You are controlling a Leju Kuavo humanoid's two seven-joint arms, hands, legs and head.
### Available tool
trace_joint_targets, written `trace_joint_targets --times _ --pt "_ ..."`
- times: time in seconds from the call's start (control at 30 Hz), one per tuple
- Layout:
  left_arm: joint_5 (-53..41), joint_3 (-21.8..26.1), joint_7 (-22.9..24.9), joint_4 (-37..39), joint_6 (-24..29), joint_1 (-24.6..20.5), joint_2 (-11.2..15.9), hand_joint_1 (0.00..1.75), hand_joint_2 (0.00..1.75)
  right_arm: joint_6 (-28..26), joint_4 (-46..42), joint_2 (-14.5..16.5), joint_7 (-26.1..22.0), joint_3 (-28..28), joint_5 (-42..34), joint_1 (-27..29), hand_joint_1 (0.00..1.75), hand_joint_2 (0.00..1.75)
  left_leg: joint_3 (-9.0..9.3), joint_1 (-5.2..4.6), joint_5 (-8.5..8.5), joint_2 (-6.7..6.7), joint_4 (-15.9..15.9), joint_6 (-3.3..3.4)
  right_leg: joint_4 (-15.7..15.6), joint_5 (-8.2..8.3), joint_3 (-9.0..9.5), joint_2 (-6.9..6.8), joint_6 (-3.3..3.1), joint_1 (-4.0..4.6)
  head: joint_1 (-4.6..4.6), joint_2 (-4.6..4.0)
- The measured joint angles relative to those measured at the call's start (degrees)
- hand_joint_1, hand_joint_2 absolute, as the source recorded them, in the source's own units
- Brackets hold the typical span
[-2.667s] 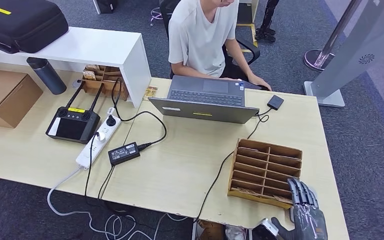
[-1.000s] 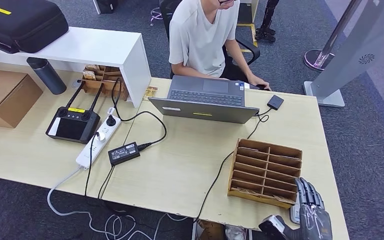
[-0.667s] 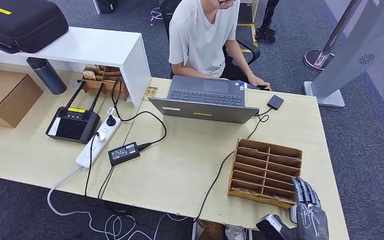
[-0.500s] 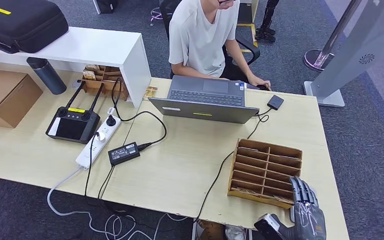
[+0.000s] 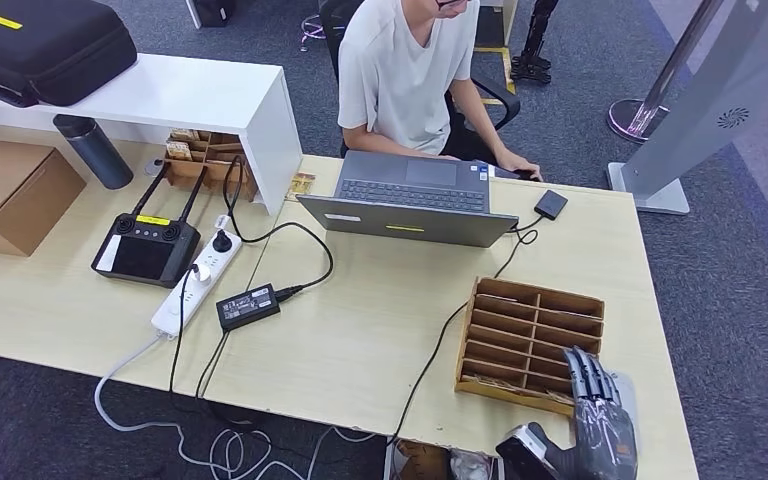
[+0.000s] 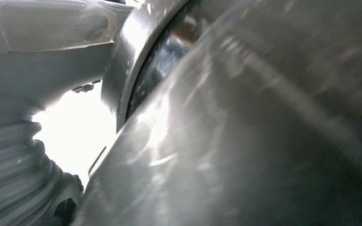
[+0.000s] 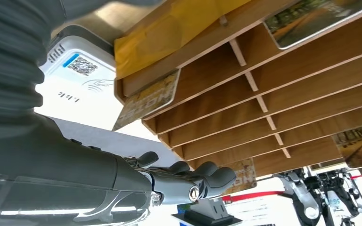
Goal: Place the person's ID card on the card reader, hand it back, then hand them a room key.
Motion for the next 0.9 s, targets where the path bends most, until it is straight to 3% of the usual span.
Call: trace_joint_targets --times 0.13,0.9 --pt "0.8 -0.2 -1.3 0.0 -1.9 -0.1 0.7 0.00 1.75 0.1 0.3 0.4 0.0 0.7 -0.1 -0.5 1.75 1.75 0.00 0.01 0.01 -0.01 0.0 0.00 0.0 0.00 0.00 -0.01 0.00 0.01 0.01 0.00" --pt "1.9 -1.3 -1.5 0.0 -2.2 -0.1 0.9 0.00 1.75 0.0 1.0 1.0 -0.8 1.6 -1.3 -1.8 1.75 1.75 0.00 0.00 0.00 -0.01 0.0 0.00 0.0 0.00 0.00 -0.01 0.00 0.00 0.01 0.00"
